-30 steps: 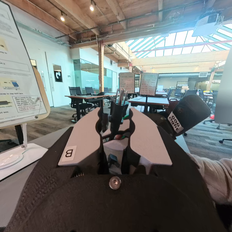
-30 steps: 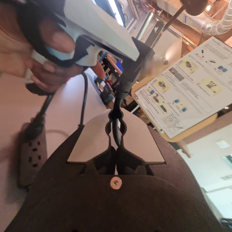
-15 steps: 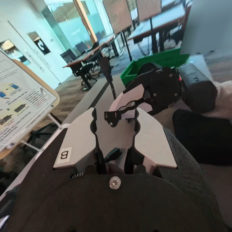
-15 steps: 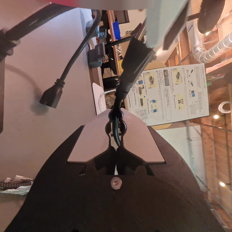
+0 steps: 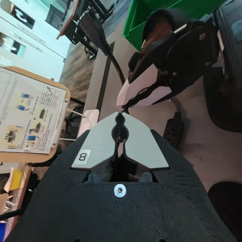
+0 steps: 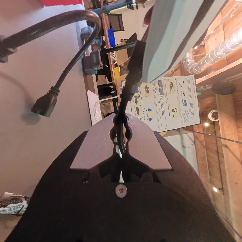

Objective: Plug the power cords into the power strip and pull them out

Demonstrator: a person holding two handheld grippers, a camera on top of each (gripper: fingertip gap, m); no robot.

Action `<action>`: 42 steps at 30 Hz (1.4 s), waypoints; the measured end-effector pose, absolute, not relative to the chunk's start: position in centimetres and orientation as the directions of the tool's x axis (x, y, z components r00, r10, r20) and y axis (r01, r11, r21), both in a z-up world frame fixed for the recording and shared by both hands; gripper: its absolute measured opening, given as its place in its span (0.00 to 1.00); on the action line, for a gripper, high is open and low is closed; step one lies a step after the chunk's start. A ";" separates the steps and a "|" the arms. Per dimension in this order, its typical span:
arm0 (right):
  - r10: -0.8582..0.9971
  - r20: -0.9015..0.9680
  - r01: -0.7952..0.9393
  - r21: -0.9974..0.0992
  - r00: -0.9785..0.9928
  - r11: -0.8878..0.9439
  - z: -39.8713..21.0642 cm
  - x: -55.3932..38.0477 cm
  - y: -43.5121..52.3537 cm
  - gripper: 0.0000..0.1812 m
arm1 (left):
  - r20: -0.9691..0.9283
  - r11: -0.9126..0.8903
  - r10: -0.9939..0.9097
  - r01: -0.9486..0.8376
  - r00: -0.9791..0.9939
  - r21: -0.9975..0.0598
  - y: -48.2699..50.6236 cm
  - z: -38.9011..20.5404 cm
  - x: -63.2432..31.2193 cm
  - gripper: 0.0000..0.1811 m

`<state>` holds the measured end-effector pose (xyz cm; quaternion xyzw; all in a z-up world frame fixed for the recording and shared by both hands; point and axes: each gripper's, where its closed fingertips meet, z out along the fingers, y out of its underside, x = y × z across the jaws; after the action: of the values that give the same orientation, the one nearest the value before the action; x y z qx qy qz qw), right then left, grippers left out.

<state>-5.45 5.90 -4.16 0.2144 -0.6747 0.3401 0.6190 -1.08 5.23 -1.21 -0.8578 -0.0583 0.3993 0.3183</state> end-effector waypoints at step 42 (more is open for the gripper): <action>-0.546 -0.227 0.576 -0.508 -0.806 -0.640 4.3 0.1 8.2 0.42 | -0.813 -0.874 0.177 -0.292 0.554 -0.389 8.8 7.5 -0.7 0.15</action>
<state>0.08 8.19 4.34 -0.0263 -0.2898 0.9051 -0.3101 -0.72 8.82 7.50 -0.8455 0.0339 0.4711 0.2492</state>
